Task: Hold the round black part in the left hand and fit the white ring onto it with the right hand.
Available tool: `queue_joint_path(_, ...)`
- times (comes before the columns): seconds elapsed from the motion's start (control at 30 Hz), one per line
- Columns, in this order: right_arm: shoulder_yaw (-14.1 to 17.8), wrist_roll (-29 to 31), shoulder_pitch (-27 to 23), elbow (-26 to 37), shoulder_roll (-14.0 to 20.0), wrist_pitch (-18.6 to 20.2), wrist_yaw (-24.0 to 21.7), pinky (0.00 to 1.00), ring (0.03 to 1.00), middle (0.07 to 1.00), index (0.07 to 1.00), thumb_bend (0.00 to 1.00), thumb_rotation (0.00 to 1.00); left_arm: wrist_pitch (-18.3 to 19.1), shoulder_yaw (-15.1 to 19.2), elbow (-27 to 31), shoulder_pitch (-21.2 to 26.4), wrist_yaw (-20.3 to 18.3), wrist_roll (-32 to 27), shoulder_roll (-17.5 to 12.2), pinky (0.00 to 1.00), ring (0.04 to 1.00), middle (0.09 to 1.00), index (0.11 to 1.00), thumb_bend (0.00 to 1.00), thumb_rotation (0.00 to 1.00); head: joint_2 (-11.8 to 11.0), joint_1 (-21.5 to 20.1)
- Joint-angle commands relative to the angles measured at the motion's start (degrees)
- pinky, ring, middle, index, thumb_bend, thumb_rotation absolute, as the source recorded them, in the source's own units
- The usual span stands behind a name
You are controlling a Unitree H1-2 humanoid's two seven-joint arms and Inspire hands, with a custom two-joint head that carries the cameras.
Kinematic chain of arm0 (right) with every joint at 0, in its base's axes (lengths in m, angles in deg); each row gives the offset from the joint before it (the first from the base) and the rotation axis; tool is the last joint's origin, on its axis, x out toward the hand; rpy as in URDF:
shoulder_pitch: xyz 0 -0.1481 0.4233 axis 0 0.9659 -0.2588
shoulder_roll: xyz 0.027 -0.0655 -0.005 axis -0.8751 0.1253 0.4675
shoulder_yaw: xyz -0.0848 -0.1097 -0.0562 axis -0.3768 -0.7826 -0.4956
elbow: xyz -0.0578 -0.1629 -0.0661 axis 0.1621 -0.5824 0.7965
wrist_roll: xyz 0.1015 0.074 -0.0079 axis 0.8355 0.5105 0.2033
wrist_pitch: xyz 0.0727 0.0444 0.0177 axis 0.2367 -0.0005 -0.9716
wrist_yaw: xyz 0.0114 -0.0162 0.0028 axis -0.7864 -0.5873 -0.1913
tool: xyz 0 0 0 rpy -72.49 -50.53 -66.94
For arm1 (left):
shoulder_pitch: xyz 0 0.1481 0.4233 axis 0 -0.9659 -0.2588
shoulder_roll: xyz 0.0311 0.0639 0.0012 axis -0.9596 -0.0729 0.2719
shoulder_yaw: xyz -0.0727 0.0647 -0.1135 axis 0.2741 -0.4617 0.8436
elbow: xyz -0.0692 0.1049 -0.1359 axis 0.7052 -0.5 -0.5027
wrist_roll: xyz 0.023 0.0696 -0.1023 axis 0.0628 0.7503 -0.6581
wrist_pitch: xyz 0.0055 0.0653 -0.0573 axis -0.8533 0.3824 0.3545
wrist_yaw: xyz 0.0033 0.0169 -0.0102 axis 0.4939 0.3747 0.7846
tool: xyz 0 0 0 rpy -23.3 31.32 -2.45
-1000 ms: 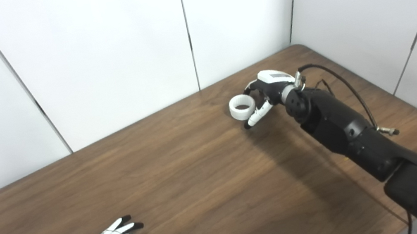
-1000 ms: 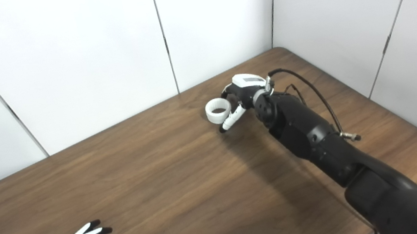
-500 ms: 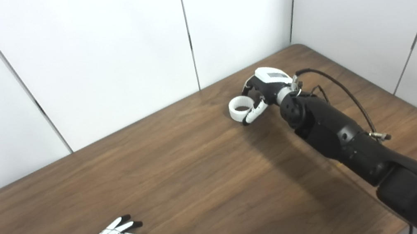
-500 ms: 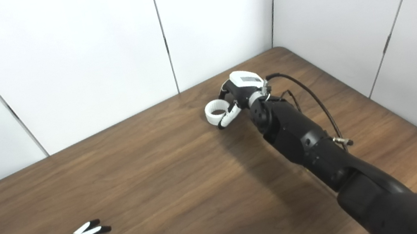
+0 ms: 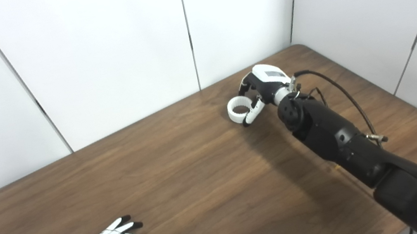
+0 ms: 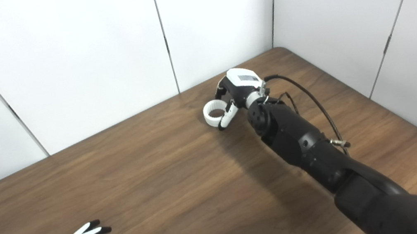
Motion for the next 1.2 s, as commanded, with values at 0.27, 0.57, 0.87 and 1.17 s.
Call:
queue_joint_path(0.27, 1.2, 2.3, 0.4, 6.0, 2.0, -3.6, 0.2, 0.75, 0.759, 0.735, 0.484, 0.52, 0.13, 1.5, 0.3, -0.1, -1.6, -5.5, 2.6, 0.0, 0.92, 0.977, 0.896, 0.486, 0.52, 0.07, 1.7, 3.5)
queue_joint_path(0.57, 2.7, 5.7, 1.8, 14.2, 2.2, -2.4, -5.0, 0.75, 0.781, 0.749, 0.484, 0.52, 0.13, 1.9, 1.2, -0.5, -1.0, -6.4, 4.3, 2.2, 0.89, 0.978, 0.903, 0.485, 0.52, 0.07, 3.9, 10.7)
queue_joint_path(0.87, 3.3, 8.0, 3.6, 22.1, 3.6, -3.4, -9.6, 0.76, 0.799, 0.751, 0.484, 0.52, 0.13, 5.0, 1.8, 0.6, -0.7, -7.3, 5.9, 5.1, 0.89, 0.997, 0.919, 0.485, 0.52, 0.07, 6.4, 18.8)
queue_joint_path(1.17, 2.9, 9.6, 5.6, 30.0, 5.3, -4.4, -14.6, 0.71, 0.791, 0.753, 0.485, 0.52, 0.13, 8.5, 2.3, 2.2, -0.7, -8.8, 6.4, 7.1, 0.88, 1.000, 0.916, 0.484, 0.52, 0.07, 9.1, 24.7)
